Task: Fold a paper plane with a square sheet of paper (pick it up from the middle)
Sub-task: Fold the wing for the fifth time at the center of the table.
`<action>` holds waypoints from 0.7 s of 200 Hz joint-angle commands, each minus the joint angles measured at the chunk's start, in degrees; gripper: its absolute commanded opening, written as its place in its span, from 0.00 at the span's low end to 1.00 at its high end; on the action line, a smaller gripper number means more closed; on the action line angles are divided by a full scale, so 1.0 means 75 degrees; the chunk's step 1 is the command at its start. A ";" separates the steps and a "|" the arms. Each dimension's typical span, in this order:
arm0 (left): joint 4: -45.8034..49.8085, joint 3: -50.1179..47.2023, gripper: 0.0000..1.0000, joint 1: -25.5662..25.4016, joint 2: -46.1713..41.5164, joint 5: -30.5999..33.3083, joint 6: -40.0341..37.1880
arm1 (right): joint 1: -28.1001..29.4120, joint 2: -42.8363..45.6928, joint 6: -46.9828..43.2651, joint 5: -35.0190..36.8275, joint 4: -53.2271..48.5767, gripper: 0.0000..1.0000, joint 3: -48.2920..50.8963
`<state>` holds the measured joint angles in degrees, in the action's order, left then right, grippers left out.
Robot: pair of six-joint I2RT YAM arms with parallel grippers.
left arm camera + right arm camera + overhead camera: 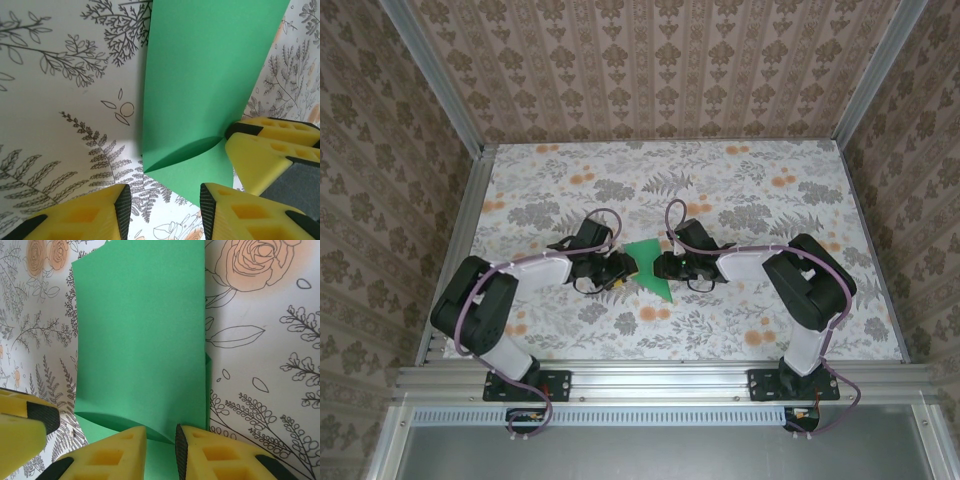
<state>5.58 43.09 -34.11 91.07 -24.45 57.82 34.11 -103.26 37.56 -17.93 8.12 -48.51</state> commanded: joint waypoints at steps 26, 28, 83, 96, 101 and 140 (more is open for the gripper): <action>-0.0194 0.0100 0.43 -0.0058 0.0440 -0.0067 0.0283 | -0.0059 -0.0287 0.0038 0.0248 -0.0491 0.26 0.0281; -0.0194 0.0110 0.43 -0.0058 0.0460 -0.0077 0.0286 | -0.0059 -0.0292 0.0036 0.0256 -0.0489 0.26 0.0281; -0.0471 0.0252 0.38 -0.0058 0.0701 -0.0279 0.0315 | -0.0059 -0.0301 0.0034 0.0260 -0.0536 0.26 0.0257; -0.0569 0.0272 0.37 -0.0058 0.0777 -0.0312 0.0341 | -0.0056 -0.0319 0.0032 0.0258 -0.0535 0.26 0.0266; -0.0623 0.0278 0.36 -0.0058 0.0793 -0.0339 0.0341 | -0.0059 -0.0327 0.0031 0.0258 -0.0537 0.26 0.0256; -0.0847 0.0278 0.29 -0.0058 0.0786 -0.0444 0.0366 | -0.0059 -0.0329 0.0031 0.0270 -0.0536 0.26 0.0260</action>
<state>1.58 44.36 -34.11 96.42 -26.92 60.10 34.00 -103.26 37.60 -18.15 8.45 -48.36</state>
